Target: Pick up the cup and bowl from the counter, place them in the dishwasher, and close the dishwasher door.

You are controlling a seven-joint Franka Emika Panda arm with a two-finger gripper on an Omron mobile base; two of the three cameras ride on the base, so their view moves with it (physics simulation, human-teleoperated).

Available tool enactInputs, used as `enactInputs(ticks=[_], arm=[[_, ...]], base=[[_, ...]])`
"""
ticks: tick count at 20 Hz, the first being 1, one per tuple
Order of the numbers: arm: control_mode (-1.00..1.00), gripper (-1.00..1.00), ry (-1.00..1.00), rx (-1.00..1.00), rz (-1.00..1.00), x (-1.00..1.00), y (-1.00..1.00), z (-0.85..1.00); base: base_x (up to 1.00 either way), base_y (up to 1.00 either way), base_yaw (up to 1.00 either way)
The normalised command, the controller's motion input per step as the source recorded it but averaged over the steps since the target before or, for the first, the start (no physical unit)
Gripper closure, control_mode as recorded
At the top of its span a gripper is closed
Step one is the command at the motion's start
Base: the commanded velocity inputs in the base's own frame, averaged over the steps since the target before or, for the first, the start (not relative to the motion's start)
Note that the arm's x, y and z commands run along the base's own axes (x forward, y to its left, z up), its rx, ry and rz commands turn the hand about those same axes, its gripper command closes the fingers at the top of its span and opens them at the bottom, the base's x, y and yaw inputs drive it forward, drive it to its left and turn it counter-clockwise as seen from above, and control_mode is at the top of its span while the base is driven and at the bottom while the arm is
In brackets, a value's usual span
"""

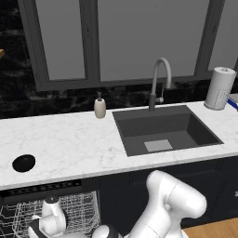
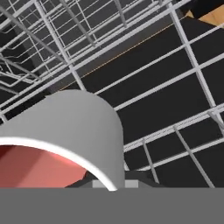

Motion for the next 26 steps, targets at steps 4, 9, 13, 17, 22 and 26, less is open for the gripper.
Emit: enactInputs(ticks=[4, 9, 13, 17, 22, 26], arm=[[-1.0, -1.0, -0.01, 0.0, 0.0, 0.0, 0.02, 0.0], [-1.0, -1.0, -0.06, 0.0, 0.0, 0.0, 0.0, 0.0], [-1.0, -1.0, -0.12, 0.0, 0.0, 0.0, 0.0, 0.43], [-1.0, -1.0, -0.18, 0.0, 0.0, -0.01, 0.0, 0.85], [-1.0, -1.0, -0.17, 0.0, 0.0, -0.08, 0.0, 0.97], [-1.0, -1.0, -0.19, 0.0, 0.0, -0.07, 0.0, 0.99]], base=[[0.0, 0.0, 0.0], [0.0, 0.0, 0.0], [0.0, 0.0, 0.0], [0.0, 0.0, 0.0], [0.0, 0.0, 0.0], [0.0, 0.0, 0.0]])
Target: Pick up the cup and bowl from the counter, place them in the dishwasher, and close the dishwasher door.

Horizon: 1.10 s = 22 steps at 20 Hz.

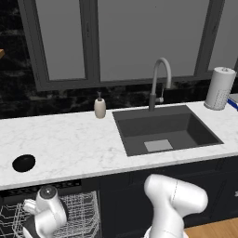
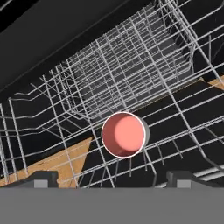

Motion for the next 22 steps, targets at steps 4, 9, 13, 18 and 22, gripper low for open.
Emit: enactInputs(ticks=[4, 9, 13, 18, 22], arm=[[-1.0, -1.0, -0.23, 0.0, 0.0, -0.08, 0.0, 1.0], [-1.0, -1.0, -0.19, 0.0, 0.0, -0.03, -0.1, 0.84], [-1.0, -1.0, -0.06, 0.0, 0.0, 0.0, -0.03, 0.69], [-1.0, -1.0, -0.06, 0.0, -0.01, -0.07, -0.11, 0.66], [-1.0, -1.0, -0.08, 0.06, -0.07, 0.0, -0.45, 0.78]], base=[[0.0, 0.0, 0.0], [0.0, 0.0, 0.0], [0.0, 0.0, 0.0], [0.0, 0.0, 0.0], [0.0, 0.0, 0.0]])
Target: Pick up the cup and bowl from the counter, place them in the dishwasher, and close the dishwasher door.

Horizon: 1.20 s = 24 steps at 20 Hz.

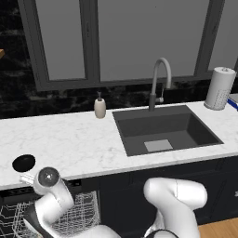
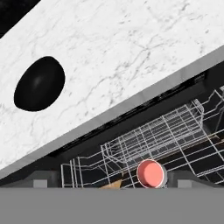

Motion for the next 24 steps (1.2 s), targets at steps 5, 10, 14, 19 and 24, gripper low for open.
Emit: enactInputs(ticks=[5, 10, 14, 19, 24], arm=[[-1.0, -1.0, 0.05, 0.13, -0.12, 0.03, -0.65, 0.65], [-1.0, -1.0, 0.16, 0.3, -0.12, 0.24, -0.82, 0.18], [-1.0, -1.0, 0.32, 0.14, -0.03, 0.46, -0.53, 0.45], [-1.0, -1.0, 0.5, -0.01, 0.02, 0.57, -0.09, 0.62], [-1.0, -1.0, 0.56, -0.07, 0.01, 0.79, 0.02, 0.3]], base=[[0.0, 0.0, 0.0], [0.0, 0.0, 0.0], [0.0, 0.0, 0.0], [0.0, 0.0, 0.0], [0.0, 0.0, 0.0]])
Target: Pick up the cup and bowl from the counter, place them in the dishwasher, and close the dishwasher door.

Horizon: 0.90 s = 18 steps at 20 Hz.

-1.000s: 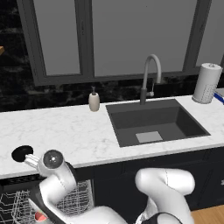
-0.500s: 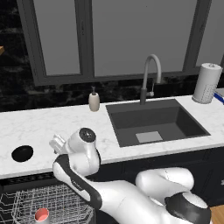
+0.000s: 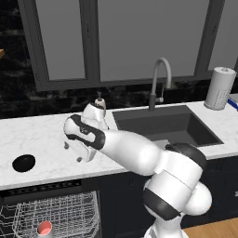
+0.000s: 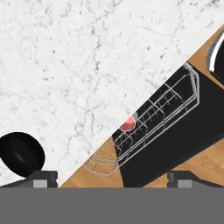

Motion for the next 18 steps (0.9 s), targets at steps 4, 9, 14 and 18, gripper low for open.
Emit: enactInputs(ticks=[4, 9, 14, 18], arm=[[-1.0, -1.0, 0.15, -0.01, 0.01, 0.41, 0.01, -0.02], [-1.0, -1.0, -0.05, 0.0, 0.06, -0.06, 0.36, 0.0], [-1.0, -1.0, -0.06, 0.0, 0.28, 0.0, 0.72, 0.0], [-1.0, -1.0, -0.1, 0.0, 0.31, -0.01, 0.61, 0.0]], base=[[0.0, 0.0, 0.0], [0.0, 0.0, 0.0], [0.0, 0.0, 0.0], [0.0, 0.0, 0.0]])
